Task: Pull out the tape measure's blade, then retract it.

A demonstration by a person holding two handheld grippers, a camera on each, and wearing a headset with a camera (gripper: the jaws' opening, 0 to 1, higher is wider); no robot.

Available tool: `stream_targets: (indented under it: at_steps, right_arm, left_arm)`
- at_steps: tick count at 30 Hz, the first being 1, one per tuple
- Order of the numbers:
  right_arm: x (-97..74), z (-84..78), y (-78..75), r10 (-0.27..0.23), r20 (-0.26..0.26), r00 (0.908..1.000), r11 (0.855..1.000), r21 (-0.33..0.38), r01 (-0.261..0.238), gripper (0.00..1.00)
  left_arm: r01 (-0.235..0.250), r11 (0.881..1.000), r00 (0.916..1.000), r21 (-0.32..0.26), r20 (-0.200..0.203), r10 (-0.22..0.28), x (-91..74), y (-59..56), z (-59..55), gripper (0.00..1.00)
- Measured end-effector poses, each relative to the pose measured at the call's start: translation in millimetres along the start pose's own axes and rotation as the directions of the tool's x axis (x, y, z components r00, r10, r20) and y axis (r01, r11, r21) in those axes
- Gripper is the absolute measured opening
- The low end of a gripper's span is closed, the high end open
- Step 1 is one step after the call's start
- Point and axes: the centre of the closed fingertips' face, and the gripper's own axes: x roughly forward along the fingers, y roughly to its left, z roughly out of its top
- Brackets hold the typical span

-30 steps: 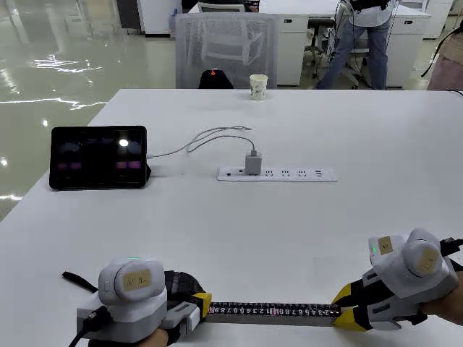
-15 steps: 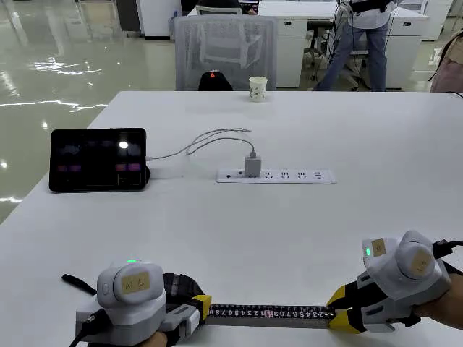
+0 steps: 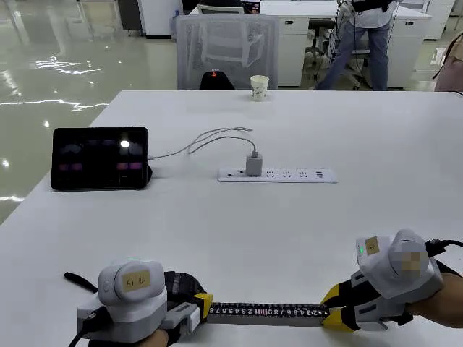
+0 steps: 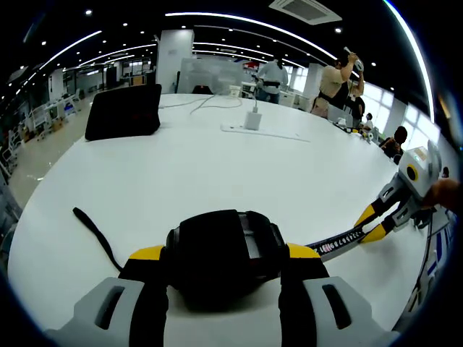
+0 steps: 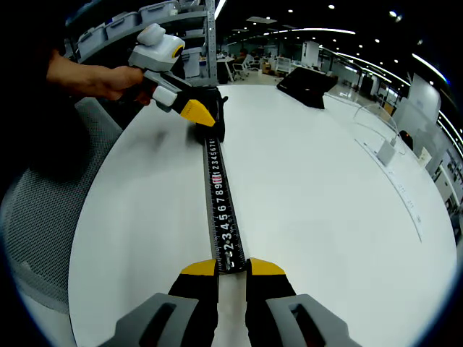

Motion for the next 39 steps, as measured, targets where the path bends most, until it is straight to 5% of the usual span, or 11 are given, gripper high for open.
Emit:
stream_targets:
  at_steps: [39]
  right_arm:
    - [19.8, 24.2, 3.6, 0.012, 0.023, 0.9997, 1.000, -0.002, -0.012, 0.10]
  left_arm:
    - [0.007, 1.000, 1.0000, -0.004, 0.001, -0.007, -0.5, -0.6, -0.6, 0.57]
